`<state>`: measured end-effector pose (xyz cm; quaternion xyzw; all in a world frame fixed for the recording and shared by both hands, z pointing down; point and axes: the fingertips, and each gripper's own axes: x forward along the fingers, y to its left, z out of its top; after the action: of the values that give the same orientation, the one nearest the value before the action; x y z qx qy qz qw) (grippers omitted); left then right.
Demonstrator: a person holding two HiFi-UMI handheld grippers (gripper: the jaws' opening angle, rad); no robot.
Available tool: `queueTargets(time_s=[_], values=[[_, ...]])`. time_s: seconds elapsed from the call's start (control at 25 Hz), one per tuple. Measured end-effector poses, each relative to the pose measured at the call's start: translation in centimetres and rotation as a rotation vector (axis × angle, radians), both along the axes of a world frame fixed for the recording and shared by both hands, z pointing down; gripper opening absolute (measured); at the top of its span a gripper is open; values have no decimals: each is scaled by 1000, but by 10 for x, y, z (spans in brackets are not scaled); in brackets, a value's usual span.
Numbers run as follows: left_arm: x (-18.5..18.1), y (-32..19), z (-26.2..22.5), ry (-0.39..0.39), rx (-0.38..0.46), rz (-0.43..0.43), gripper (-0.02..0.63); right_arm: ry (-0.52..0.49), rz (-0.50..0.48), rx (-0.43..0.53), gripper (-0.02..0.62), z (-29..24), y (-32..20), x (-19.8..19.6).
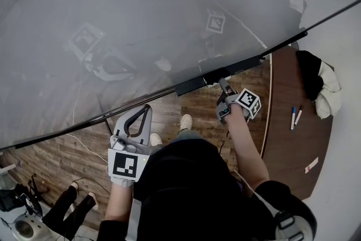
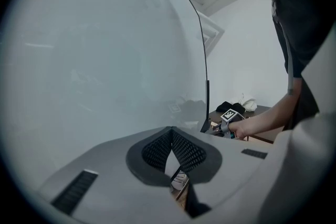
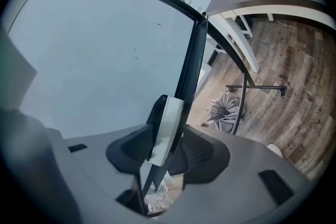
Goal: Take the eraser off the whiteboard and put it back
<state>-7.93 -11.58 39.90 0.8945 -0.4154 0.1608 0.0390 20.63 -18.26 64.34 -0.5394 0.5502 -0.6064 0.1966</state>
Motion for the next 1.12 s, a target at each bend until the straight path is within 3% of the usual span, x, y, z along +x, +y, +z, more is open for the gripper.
queueTargets(time_s=[0.36,0.8,1.12], values=[[0,2,1,2,2,9,6,-19,17,-9,212,7,10,3],[9,8,-1,25,3,84,6,24,48,100,215,-37,29,11],[23,18,-5,47,12,182,6,267,-54,273,71,-111,57,-6]])
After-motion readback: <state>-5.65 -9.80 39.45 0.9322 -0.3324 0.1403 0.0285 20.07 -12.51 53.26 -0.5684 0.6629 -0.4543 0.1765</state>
